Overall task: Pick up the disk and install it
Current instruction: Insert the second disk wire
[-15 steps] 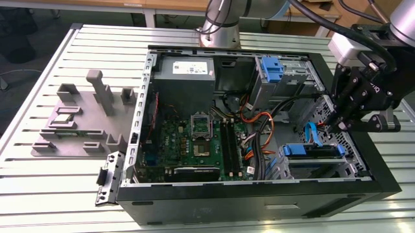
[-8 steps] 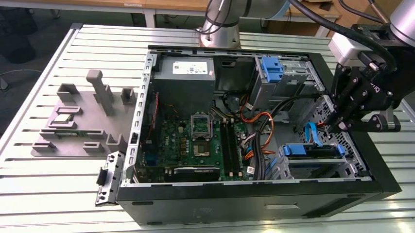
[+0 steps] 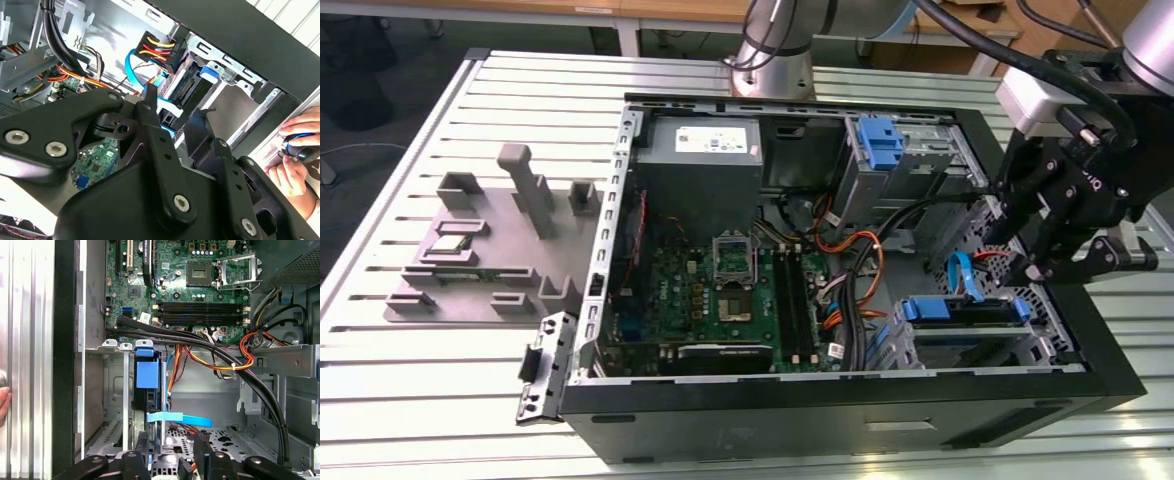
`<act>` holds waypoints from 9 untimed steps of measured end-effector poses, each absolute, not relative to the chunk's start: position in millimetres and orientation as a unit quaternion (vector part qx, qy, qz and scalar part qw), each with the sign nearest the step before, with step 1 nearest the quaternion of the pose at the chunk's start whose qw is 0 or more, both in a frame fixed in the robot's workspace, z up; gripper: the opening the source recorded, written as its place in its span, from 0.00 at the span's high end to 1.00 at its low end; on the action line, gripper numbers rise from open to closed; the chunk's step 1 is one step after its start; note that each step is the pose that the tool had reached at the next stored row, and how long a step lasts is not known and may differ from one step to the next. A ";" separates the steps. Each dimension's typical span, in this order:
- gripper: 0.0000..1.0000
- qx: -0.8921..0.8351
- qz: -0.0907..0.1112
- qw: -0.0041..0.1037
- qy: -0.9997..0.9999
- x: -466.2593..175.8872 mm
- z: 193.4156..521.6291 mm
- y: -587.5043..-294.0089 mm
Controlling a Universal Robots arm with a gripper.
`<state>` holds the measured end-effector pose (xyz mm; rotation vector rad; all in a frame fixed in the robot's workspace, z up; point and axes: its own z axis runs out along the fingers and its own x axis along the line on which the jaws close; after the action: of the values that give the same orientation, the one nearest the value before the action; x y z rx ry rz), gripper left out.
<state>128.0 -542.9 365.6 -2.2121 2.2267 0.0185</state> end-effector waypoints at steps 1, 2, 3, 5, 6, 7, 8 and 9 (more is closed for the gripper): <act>0.51 -0.705 0.006 0.001 0.709 128.1 365.5 -542.5; 0.51 -0.705 0.006 0.001 0.709 128.8 365.4 -541.9; 0.51 -0.705 0.006 0.001 0.709 129.9 365.2 -541.4; 0.51 -0.705 0.006 0.001 0.709 133.6 365.0 -540.7; 0.51 -0.705 0.006 0.001 0.709 135.6 364.9 -540.4; 0.51 -0.705 0.006 0.001 0.709 137.8 364.7 -540.2; 0.51 -0.705 0.006 0.001 0.709 139.7 364.6 -540.1; 0.51 -0.705 0.006 0.001 0.709 141.2 364.4 -539.9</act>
<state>141.2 -539.9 364.4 -2.2121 2.2266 0.0186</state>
